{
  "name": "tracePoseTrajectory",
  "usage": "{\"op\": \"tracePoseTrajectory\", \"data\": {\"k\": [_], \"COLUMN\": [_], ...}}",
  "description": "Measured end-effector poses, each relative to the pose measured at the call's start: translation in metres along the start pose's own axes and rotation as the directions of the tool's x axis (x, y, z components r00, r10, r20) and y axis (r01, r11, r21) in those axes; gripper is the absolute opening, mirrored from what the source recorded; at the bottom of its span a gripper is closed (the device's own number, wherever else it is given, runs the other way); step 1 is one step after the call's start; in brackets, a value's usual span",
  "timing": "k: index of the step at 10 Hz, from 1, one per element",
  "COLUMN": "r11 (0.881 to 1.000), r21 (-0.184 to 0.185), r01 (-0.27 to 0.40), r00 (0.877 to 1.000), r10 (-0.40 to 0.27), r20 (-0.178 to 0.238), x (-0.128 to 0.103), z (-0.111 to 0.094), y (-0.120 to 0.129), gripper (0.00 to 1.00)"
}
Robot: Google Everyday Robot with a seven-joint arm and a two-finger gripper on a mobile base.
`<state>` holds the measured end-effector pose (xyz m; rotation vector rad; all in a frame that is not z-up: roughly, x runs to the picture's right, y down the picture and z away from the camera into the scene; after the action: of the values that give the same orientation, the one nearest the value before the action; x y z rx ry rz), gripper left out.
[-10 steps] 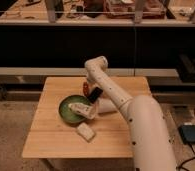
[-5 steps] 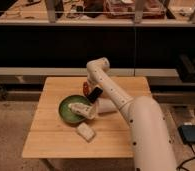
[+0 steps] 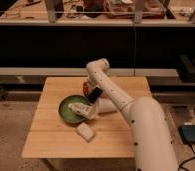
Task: Push the eraser across the table
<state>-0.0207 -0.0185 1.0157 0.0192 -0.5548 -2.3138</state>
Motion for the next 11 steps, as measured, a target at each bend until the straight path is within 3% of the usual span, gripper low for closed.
{"op": "tracePoseTrajectory", "data": {"k": [11], "r11": [0.998], "r21": [0.046], "r01": [0.050], "r00": [0.998], "r10": [-0.052], "r20": [0.040], "x": [-0.042], "z": [-0.011], "y": [0.000], "gripper": [0.00]}}
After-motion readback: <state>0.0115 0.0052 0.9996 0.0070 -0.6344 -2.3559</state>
